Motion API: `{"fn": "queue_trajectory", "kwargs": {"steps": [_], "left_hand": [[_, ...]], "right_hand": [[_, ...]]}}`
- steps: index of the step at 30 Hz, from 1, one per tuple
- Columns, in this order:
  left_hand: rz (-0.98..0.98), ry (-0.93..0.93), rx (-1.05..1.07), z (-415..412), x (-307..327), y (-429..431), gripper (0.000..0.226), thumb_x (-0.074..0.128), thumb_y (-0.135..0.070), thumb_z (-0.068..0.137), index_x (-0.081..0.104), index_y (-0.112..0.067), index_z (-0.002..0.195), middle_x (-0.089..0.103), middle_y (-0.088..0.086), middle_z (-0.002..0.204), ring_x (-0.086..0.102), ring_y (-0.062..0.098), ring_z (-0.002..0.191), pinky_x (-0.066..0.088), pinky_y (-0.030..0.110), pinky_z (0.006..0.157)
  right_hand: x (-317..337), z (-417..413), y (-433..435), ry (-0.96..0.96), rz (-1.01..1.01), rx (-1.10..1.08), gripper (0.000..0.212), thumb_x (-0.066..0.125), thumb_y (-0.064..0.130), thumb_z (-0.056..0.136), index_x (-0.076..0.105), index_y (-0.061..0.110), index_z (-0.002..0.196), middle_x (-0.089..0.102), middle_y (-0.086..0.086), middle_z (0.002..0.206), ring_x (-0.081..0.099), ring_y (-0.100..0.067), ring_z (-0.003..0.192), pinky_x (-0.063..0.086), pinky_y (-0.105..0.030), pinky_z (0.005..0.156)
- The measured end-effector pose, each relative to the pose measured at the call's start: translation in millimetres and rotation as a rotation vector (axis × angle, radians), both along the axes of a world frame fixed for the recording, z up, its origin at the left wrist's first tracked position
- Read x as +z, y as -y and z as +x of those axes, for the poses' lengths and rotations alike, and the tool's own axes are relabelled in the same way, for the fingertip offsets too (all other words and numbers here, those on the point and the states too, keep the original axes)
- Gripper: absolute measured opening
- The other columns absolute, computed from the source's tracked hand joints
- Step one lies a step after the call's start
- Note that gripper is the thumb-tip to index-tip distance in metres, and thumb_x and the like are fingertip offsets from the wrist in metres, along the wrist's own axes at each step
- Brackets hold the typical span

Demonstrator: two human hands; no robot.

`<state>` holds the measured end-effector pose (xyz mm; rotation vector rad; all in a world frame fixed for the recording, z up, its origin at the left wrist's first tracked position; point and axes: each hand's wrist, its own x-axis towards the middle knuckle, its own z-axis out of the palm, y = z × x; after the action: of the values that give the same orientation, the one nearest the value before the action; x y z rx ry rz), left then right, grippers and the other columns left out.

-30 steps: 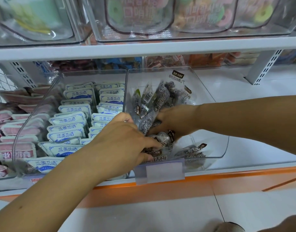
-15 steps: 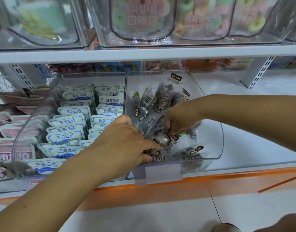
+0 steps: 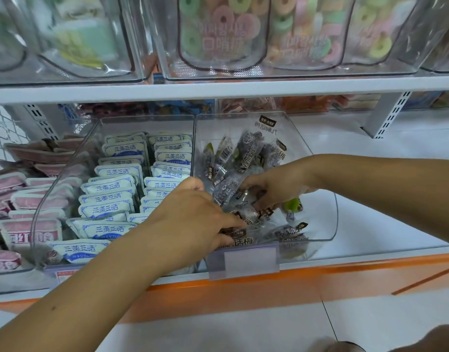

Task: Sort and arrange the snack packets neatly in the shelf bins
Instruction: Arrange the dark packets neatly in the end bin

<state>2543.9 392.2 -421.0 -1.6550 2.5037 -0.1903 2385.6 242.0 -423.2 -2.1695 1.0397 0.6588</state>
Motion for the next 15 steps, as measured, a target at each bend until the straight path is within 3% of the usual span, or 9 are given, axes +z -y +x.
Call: {"fn": "queue_trajectory", "kwargs": {"steps": [6, 9, 13, 15], "left_hand": [[0.002, -0.001, 0.009, 0, 1, 0, 0.047, 0.031, -0.060, 0.096, 0.031, -0.050, 0.142, 0.063, -0.020, 0.117, 0.048, 0.004, 0.106, 0.013, 0.029, 0.100], [0.005, -0.007, 0.002, -1, 1, 0, 0.047, 0.031, -0.060, 0.096, 0.032, -0.049, 0.142, 0.063, -0.020, 0.115, 0.047, 0.003, 0.105, 0.012, 0.028, 0.100], [0.011, -0.011, 0.000, 0, 0, 1, 0.047, 0.033, -0.060, 0.095, 0.033, -0.049, 0.141, 0.063, -0.019, 0.112, 0.048, 0.003, 0.103, 0.013, 0.028, 0.099], [0.013, -0.031, 0.000, -1, 2, 1, 0.047, 0.034, -0.060, 0.095, 0.034, -0.050, 0.141, 0.063, -0.020, 0.115, 0.048, 0.003, 0.104, 0.013, 0.028, 0.100]], "right_hand": [[-5, 4, -1, 0.060, 0.090, -0.127, 0.063, 0.059, 0.016, 0.094, 0.029, 0.028, 0.147, 0.056, -0.016, 0.119, 0.059, -0.027, 0.085, 0.054, -0.038, 0.083], [-3, 4, -2, 0.074, 0.117, -0.148, 0.063, 0.060, 0.014, 0.093, 0.031, 0.028, 0.148, 0.054, -0.009, 0.122, 0.055, -0.022, 0.086, 0.053, -0.037, 0.083], [-2, 9, -4, 0.106, 0.142, -0.190, 0.059, 0.060, 0.011, 0.093, 0.036, 0.025, 0.145, 0.052, 0.002, 0.112, 0.048, -0.011, 0.070, 0.050, -0.030, 0.068], [-1, 12, -3, 0.174, 0.142, -0.246, 0.051, 0.063, 0.006, 0.090, 0.046, 0.017, 0.137, 0.056, 0.003, 0.094, 0.051, -0.012, 0.066, 0.049, -0.028, 0.059]]}}
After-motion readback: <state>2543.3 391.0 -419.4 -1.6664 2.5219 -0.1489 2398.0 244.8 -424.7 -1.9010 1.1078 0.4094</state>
